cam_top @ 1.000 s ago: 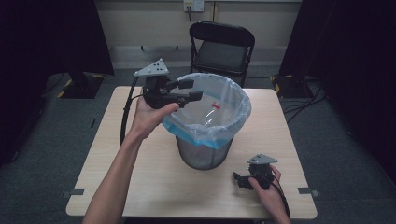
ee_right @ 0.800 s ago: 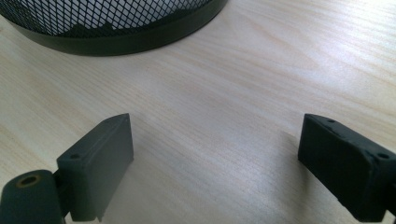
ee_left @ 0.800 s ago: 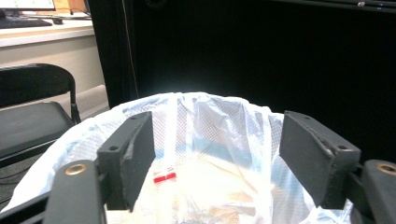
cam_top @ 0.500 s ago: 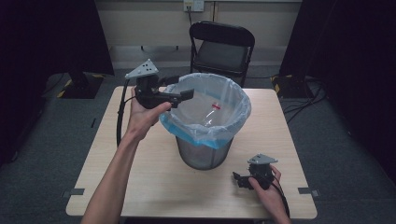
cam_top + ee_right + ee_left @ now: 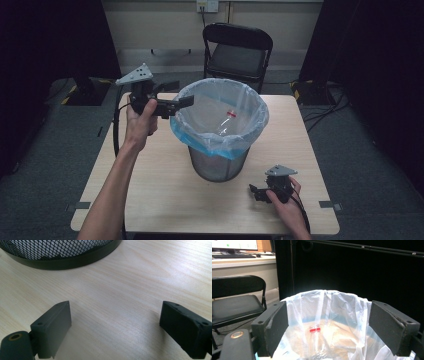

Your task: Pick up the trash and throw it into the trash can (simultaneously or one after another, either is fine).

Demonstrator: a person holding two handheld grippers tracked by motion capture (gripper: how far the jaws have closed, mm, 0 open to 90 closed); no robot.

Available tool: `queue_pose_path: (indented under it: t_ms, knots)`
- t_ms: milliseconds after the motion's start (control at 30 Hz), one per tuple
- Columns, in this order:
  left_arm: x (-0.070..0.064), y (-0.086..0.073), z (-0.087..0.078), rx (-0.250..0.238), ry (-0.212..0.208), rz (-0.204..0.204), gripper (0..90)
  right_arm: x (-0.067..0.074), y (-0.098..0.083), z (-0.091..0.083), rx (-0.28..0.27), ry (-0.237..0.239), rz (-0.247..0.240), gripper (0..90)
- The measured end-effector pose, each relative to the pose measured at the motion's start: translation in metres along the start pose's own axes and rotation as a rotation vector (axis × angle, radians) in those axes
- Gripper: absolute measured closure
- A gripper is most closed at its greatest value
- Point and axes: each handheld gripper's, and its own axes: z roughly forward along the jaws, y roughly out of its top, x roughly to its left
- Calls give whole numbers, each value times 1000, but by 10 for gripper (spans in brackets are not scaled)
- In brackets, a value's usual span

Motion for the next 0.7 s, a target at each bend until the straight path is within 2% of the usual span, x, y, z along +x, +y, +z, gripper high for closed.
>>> queue_pose_path:
  t_ms: [133, 367, 533, 633, 700]
  knots:
    - [3, 0, -8, 3, 36, -3, 159, 0, 0, 0, 0, 0, 0, 95]
    - [5, -1, -17, 13, 51, 8, 174, 0, 0, 0, 0, 0, 0, 95]
    - [11, -4, -26, 8, 62, -11, 182, 0, 0, 0, 0, 0, 0, 95]
    - [13, -6, -32, 12, 56, -8, 182, 0, 0, 0, 0, 0, 0, 95]
    - [14, -8, -35, 14, 74, -5, 182, 0, 0, 0, 0, 0, 0, 95]
